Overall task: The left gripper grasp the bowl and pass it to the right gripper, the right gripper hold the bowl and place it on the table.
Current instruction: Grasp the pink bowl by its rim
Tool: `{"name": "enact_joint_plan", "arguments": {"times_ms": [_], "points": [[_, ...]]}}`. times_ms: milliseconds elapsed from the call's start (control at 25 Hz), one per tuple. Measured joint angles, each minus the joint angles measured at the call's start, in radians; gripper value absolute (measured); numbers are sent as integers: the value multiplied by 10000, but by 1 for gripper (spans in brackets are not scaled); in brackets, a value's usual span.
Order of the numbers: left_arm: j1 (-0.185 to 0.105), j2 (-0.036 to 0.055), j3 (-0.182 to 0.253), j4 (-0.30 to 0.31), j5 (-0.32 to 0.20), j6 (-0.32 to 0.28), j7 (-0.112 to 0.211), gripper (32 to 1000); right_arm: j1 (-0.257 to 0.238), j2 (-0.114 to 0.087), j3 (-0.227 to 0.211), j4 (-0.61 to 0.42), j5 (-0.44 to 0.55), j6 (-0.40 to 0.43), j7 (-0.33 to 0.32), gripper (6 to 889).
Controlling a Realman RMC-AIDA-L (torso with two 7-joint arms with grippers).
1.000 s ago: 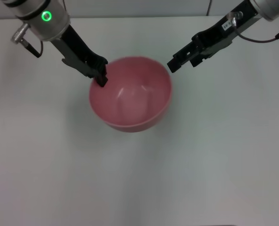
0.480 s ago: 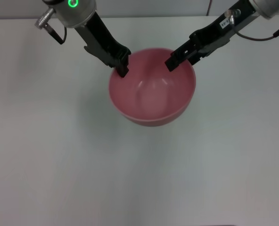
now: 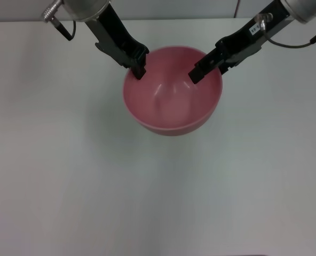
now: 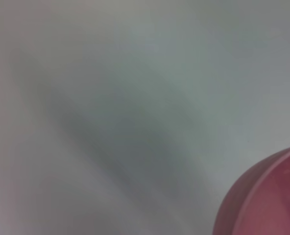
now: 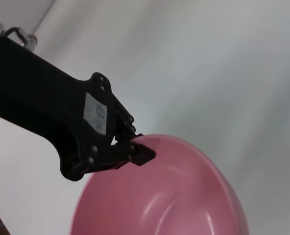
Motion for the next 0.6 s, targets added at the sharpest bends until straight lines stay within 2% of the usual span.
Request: {"name": "enact_joint_plan", "arguments": {"times_ms": [160, 600], "points": [[-13, 1, 1, 0, 11, -4, -5, 121, 4, 0, -130, 5, -3, 0, 2, 858], [-28, -20, 0, -3, 13, -19, 8, 134, 18, 0, -375, 21, -31, -63, 81, 712]]}}
